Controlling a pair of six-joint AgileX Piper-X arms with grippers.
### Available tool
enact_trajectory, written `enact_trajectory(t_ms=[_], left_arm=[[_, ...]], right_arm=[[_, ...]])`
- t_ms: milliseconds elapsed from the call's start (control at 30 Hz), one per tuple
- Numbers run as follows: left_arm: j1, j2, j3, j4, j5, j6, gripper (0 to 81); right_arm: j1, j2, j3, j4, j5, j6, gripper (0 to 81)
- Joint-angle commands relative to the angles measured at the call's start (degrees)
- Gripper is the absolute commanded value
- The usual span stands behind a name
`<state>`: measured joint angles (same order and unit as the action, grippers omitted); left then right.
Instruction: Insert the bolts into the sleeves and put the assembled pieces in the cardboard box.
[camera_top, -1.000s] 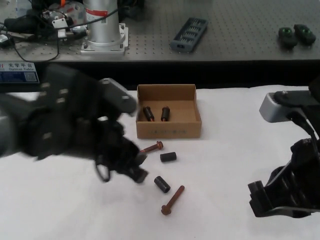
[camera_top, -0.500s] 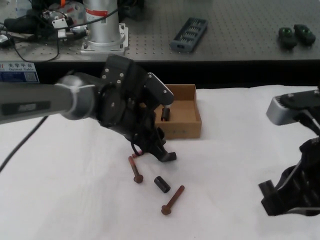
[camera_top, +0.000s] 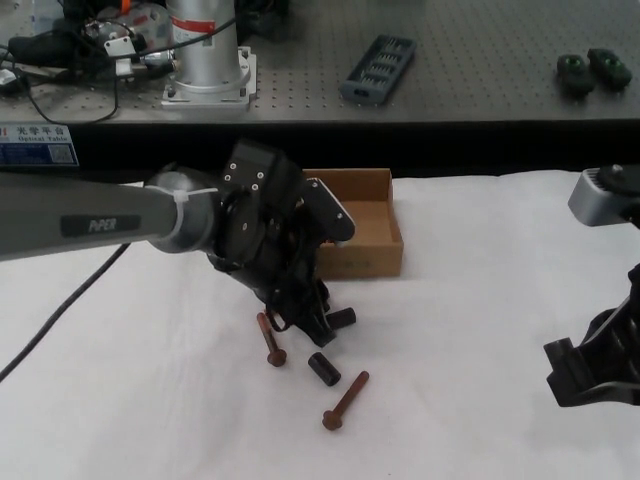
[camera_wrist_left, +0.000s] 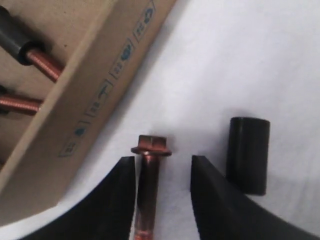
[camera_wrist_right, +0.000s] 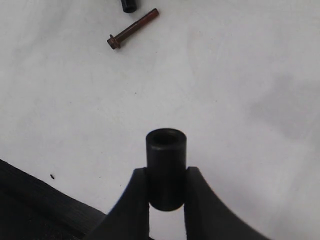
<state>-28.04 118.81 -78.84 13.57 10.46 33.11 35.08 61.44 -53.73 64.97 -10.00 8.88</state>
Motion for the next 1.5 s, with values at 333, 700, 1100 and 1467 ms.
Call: enact_trajectory(t_ms=[333,700,1100,1467], left_arm=[[3.27,0.77,-0.70,0.54,4.12,2.15,26.3],[2.91,0.76,-0.70,0.54,9.99,2.15,26.3],[2.74,1.26,-0.70,0.54,9.33,2.15,26.3],[2.74,3.60,-0.70,0.54,7.70,2.15,20.5]], right_arm=[[-0.42,-0.71,-0.12,-0.04,-1.22,-0.89,2.4],[-0.42,-0.71,-0.12,-0.14,-1.22,-0.89,2.4],[-0.42,-0.71,-0.12,-0.14,-1.22,-0.89,2.4],[-0.42,-0.71,-0.12,-0.14,-1.22,-0.89,2.4]])
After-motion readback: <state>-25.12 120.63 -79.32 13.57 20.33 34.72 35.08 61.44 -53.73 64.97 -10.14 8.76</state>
